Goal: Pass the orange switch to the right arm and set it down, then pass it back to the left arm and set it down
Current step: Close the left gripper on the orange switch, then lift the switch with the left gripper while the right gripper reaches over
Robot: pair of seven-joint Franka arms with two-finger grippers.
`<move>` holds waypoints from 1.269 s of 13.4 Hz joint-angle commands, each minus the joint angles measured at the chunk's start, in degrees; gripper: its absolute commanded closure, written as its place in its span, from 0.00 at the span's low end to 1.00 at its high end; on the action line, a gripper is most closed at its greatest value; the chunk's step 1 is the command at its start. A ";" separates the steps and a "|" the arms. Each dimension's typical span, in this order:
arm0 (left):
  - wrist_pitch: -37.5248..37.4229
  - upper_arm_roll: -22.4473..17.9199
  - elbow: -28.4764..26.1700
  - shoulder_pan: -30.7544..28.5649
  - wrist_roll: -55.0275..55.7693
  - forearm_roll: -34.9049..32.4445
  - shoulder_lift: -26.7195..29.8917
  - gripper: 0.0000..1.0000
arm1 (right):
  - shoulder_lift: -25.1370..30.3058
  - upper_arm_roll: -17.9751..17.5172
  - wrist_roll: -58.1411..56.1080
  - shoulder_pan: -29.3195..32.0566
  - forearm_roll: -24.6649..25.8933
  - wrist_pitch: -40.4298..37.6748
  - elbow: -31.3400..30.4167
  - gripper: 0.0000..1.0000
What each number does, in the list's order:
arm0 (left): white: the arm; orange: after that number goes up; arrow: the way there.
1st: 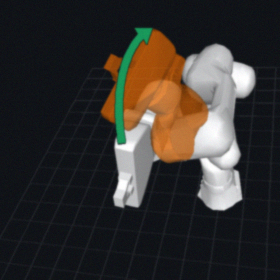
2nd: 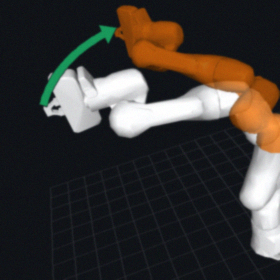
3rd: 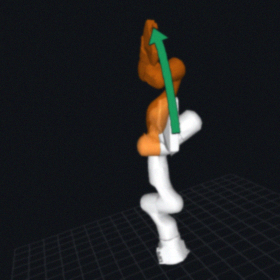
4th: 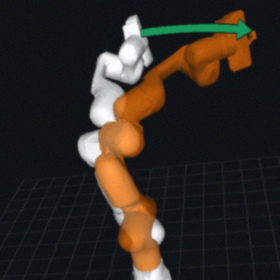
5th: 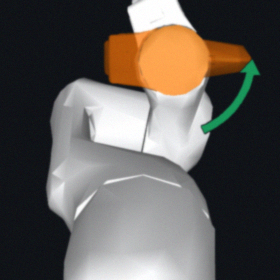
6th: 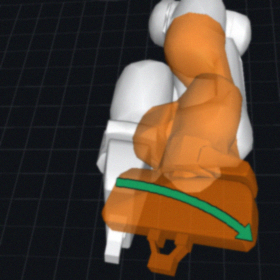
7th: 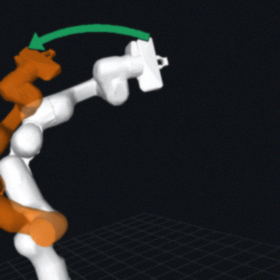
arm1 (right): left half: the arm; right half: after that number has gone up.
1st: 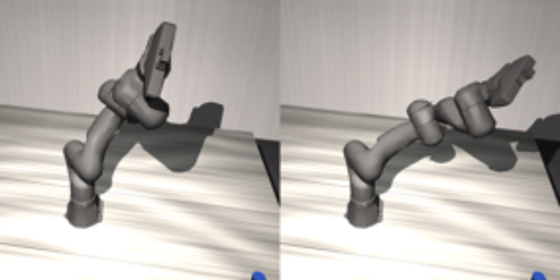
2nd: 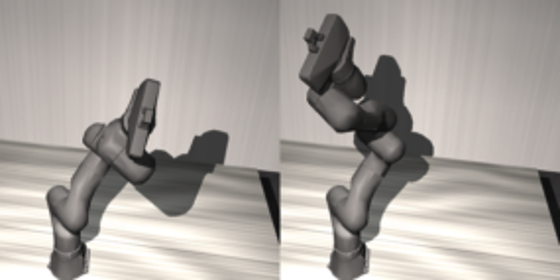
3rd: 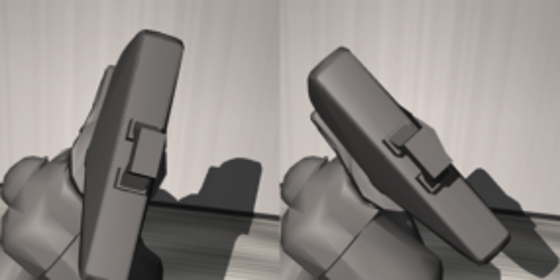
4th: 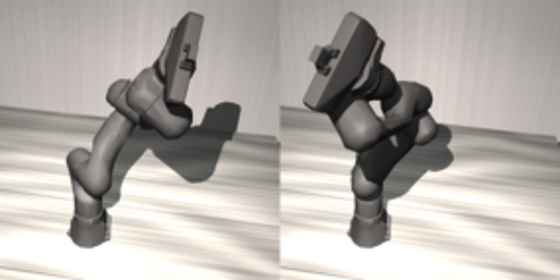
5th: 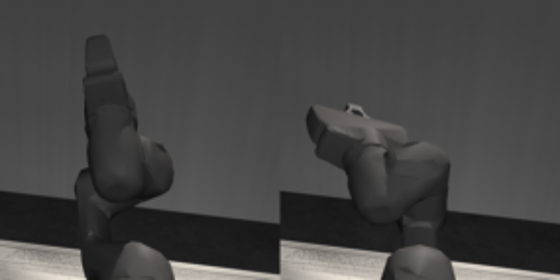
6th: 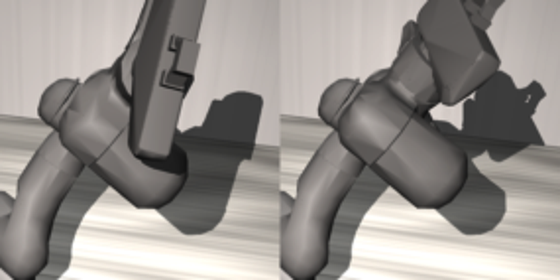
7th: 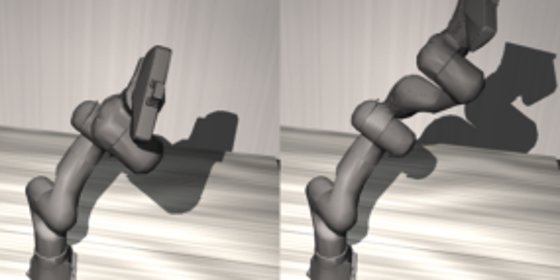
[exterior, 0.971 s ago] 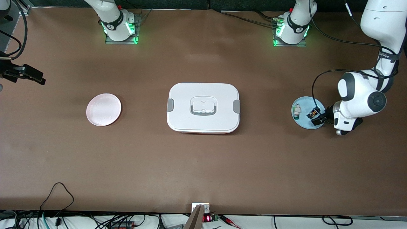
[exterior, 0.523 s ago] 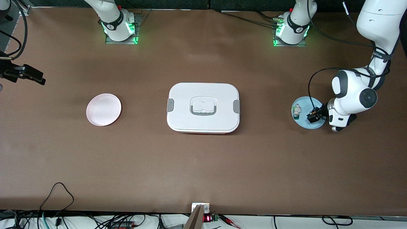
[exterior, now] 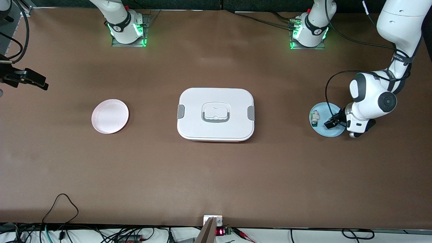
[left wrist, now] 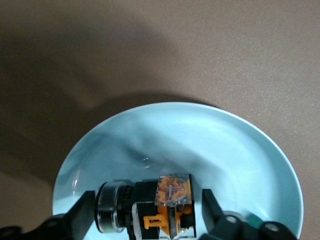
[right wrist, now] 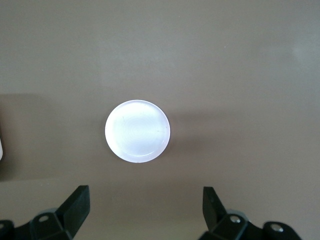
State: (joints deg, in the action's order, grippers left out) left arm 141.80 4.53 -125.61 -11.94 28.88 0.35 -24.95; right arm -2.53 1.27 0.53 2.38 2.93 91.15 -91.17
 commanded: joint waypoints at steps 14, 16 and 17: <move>-22.32 9.52 6.76 0.25 -4.98 -1.41 10.80 0.95 | -0.54 -0.48 -1.24 0.26 -3.28 -0.98 0.73 0.00; -33.02 12.93 13.07 0.34 -2.44 -0.54 10.72 0.98 | -1.41 -0.65 -1.24 -0.62 -3.37 -1.06 0.38 0.00; -38.65 15.91 16.42 0.34 2.36 -0.18 10.28 0.99 | -1.60 -0.74 -1.24 -1.58 -3.45 -0.98 0.29 0.00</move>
State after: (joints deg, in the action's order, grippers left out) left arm 112.58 16.27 -115.65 -11.44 25.53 0.23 -14.05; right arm -3.33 0.79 -0.12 1.97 0.29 90.79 -91.22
